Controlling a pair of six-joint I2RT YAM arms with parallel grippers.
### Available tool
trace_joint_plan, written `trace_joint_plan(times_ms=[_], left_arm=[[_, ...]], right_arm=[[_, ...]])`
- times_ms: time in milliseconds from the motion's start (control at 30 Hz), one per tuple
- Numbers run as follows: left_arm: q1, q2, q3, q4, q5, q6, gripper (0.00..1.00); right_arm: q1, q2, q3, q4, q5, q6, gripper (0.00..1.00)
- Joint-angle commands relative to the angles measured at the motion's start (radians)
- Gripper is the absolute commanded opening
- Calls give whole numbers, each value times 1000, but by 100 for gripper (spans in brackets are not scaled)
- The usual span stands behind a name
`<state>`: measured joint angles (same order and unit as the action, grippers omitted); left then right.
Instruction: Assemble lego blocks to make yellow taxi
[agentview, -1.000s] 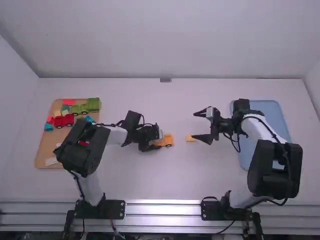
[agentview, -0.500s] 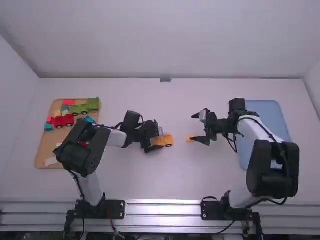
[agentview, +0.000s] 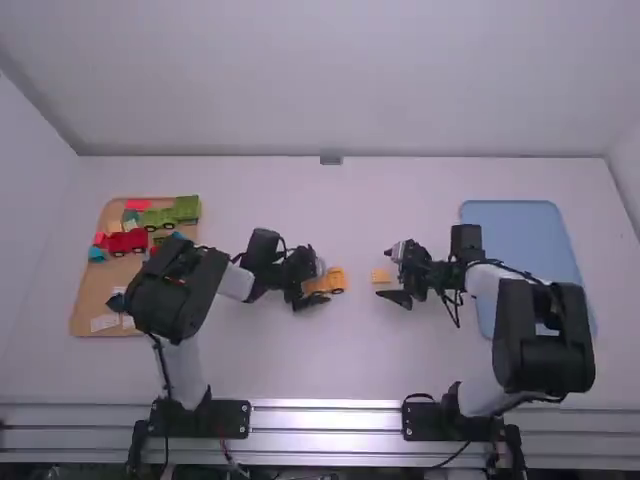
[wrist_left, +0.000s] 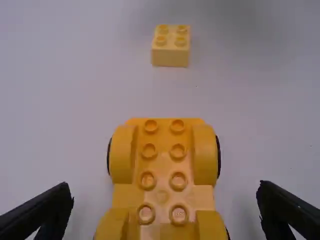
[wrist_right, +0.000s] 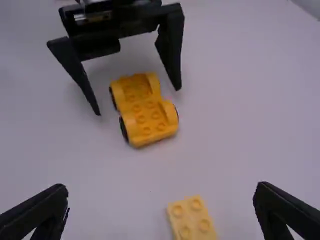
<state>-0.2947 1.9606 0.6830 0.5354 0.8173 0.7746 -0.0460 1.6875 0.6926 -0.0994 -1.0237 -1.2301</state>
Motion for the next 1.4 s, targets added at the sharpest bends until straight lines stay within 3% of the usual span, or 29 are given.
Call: trace_joint_plan(times_ms=[0,167,267,467,767,1000,1367], left_arm=[[1,37,-9,-4,32,7,95],[1,50,6,-7,32,6,93],[1,50,3,8,28,7,84],[1,50,10,-21,32,31,71],[0,50,3,-20,27,57,69],[8,50,18,-14,-36,87,50],[0,50,88,-164,-5,173,50]], right_arm=[[0,88,26,37,6,49,99],[-18,214,101,2,-27,-35,99],[-47,272,142,-76,-46,-187,100],[-64,335,179,-90,-38,-291,96],[-43,351,182,-40,23,-250,99],[-45,351,208,-63,8,-240,96],[10,477,265,-74,-16,-241,91]])
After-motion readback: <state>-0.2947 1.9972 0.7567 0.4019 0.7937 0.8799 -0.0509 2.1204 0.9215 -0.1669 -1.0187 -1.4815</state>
